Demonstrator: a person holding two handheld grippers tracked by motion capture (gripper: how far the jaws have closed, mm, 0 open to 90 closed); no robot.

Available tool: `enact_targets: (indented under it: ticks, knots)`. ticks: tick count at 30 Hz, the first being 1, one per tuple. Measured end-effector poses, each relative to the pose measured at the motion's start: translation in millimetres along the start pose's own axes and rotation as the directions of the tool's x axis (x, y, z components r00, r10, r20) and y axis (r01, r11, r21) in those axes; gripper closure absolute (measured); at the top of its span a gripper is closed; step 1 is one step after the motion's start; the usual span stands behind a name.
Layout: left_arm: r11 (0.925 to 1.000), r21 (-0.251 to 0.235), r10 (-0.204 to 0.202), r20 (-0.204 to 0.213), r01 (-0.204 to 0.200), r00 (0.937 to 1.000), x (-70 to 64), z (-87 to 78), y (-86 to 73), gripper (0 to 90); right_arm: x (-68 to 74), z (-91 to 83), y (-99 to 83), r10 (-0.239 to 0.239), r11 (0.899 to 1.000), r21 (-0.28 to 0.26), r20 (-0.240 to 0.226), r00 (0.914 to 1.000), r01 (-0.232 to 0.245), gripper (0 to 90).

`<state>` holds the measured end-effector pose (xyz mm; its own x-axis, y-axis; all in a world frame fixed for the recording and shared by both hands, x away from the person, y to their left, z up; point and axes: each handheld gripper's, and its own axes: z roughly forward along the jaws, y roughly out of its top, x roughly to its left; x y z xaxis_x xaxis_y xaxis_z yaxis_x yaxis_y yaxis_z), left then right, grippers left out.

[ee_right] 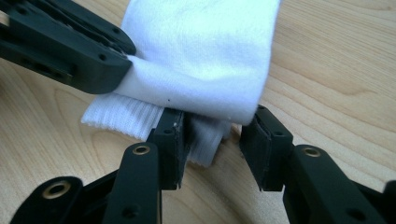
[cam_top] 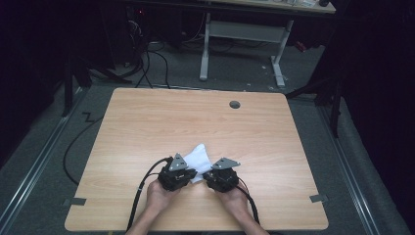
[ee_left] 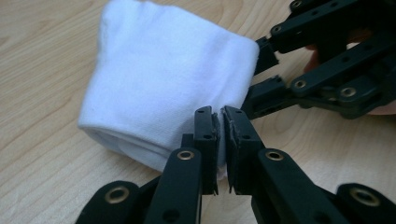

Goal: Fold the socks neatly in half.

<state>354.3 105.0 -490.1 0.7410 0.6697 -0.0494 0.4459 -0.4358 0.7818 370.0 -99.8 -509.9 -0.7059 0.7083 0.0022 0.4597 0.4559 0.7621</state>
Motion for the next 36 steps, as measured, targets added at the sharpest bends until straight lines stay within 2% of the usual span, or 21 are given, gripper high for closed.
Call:
enact_targets:
  ticks: [9,11,16,23,25,28,31,32,34,36]
  knots:
    - [0.9991,-0.019,-0.039,0.016,0.039,0.9991,19.5,10.9,-0.3,83.9,3.9,-0.6,1.8,-0.009,1.0,0.015,0.014,0.9999,0.009,60.6]
    - [0.9993,-0.015,-0.033,0.02,0.034,0.9992,21.8,12.6,1.9,83.9,2.8,-0.2,2.3,0.01,1.0,0.018,0.005,0.9999,-0.01,60.4]
    - [0.9992,-0.021,-0.032,0.027,0.033,0.9991,20.8,11.6,3.3,82.4,3.1,0.0,3.1,0.014,1.0,0.017,0.012,0.9998,-0.014,58.9]
    - [0.9989,-0.039,-0.024,0.02,0.025,0.9995,13.0,3.5,4.1,72.4,0.8,-5.3,4.2,0.023,1.0,0.01,0.007,0.9997,-0.023,56.8]
    - [0.9985,-0.049,-0.025,0.023,0.026,0.9994,12.2,0.7,4.8,70.3,0.9,-9.4,4.3,0.012,1.0,0.009,0.01,0.9999,-0.012,57.3]
    - [0.9973,-0.069,-0.022,0.025,0.024,0.9994,11.0,-5.8,5.9,66.7,0.1,-19.2,4.9,0.0,1.0,-0.007,-0.004,1.0,0.0,62.7]
    - [0.9943,-0.098,-0.039,0.028,0.042,0.9988,10.5,-11.3,5.7,63.6,0.3,-27.8,6.3,-0.015,1.0,-0.02,-0.011,0.9998,0.014,66.9]
    - [0.9936,-0.103,-0.043,0.027,0.046,0.9987,10.5,-12.3,5.9,62.7,0.6,-31.9,7.6,-0.034,0.999,-0.026,-0.014,0.9993,0.034,68.1]
    - [0.9923,-0.111,-0.054,0.014,0.056,0.9984,10.8,-13.8,6.6,61.0,0.7,-37.2,10.6,-0.057,0.998,-0.021,-0.017,0.9982,0.057,69.4]
    - [0.9917,-0.112,-0.064,-0.019,0.062,0.9977,11.4,-14.2,8.2,59.0,0.3,-40.4,14.0,-0.079,0.997,-0.017,-0.006,0.9969,0.079,71.3]
